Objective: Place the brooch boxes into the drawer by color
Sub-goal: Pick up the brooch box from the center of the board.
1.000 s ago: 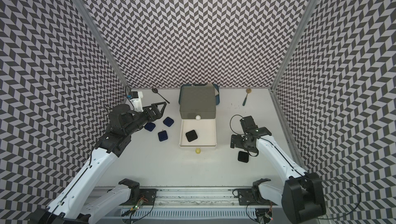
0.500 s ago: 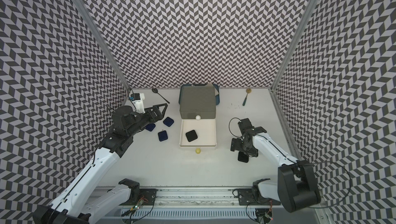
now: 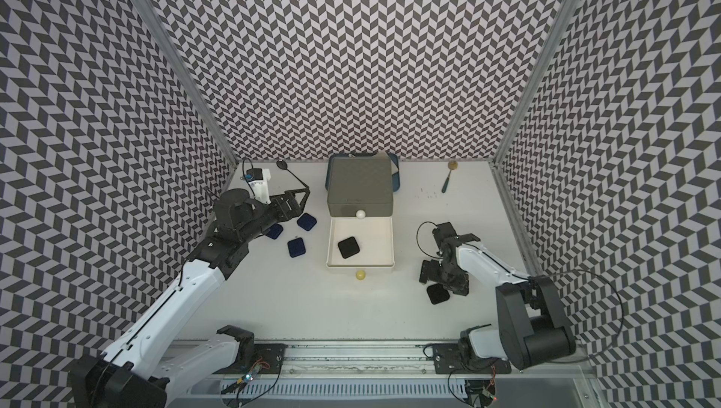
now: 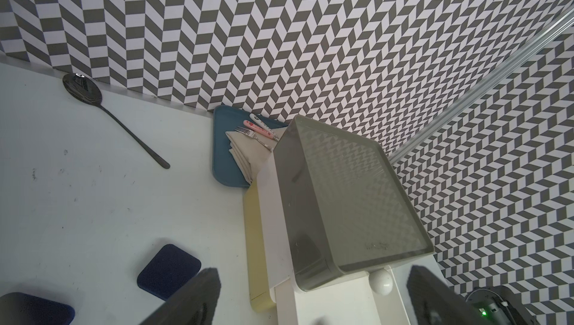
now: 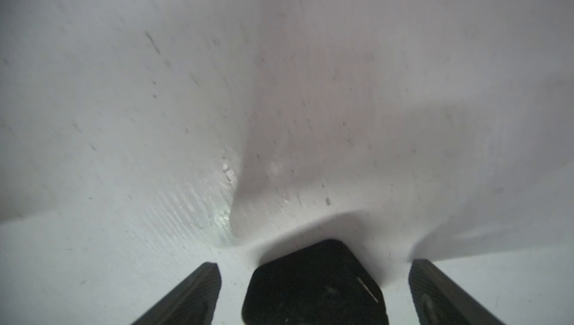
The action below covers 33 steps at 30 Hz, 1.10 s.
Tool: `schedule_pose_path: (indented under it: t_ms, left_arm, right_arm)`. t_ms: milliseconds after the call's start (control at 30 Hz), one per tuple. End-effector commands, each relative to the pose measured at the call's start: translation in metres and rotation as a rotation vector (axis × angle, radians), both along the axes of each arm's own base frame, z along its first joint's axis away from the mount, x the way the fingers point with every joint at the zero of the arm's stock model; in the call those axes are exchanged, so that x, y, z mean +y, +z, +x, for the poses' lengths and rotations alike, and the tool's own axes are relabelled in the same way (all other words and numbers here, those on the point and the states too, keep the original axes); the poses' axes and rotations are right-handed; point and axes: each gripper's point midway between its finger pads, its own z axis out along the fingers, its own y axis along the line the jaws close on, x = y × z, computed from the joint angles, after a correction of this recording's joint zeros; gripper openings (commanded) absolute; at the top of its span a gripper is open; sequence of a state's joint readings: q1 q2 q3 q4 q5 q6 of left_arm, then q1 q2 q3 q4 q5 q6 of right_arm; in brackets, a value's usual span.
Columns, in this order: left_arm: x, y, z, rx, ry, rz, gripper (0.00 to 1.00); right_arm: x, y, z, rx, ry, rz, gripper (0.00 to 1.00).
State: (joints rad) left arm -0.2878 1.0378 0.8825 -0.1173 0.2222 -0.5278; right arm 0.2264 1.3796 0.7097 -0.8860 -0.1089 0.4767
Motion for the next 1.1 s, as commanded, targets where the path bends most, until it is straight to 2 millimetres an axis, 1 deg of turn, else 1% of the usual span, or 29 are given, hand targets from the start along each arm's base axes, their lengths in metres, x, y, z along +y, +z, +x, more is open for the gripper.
schedule_pose_path:
  t_ms: [0, 100, 200, 300, 400, 533, 833, 1067]
  left_arm:
    - [-0.003, 0.009, -0.001, -0.037, -0.022, -0.001, 1.00]
    - [0.000, 0.012, -0.004, -0.047, -0.008, 0.004, 1.00]
    - [0.000, 0.013, -0.006, -0.048, -0.010, -0.002, 1.00]
    - [-0.001, 0.013, -0.007, -0.046, -0.015, -0.011, 1.00]
    - [-0.001, 0.015, -0.009, -0.047, -0.018, -0.015, 1.00]
    - [0.001, 0.019, -0.012, -0.055, -0.016, -0.010, 1.00]
    - [0.002, 0.020, -0.014, -0.060, -0.012, -0.009, 1.00]
    - [0.002, 0.022, -0.014, -0.064, -0.011, -0.005, 1.00]
  right_arm:
    - [0.002, 0.009, 0.005, -0.031, -0.006, 0.010, 0.97]
    - [0.004, 0.015, 0.001, -0.037, 0.004, 0.017, 0.94]
    - [0.014, 0.020, -0.009, -0.036, 0.043, 0.017, 0.94]
    - [0.021, 0.020, -0.017, -0.037, 0.081, -0.008, 0.94]
    - [0.023, 0.017, -0.021, -0.025, 0.078, -0.008, 0.94]
    - [0.020, 0.019, -0.020, -0.043, 0.078, -0.030, 0.94]
    - [0.025, 0.010, -0.024, -0.014, 0.106, -0.039, 0.94]
    - [0.028, 0.003, -0.027, 0.001, 0.120, -0.036, 0.84]
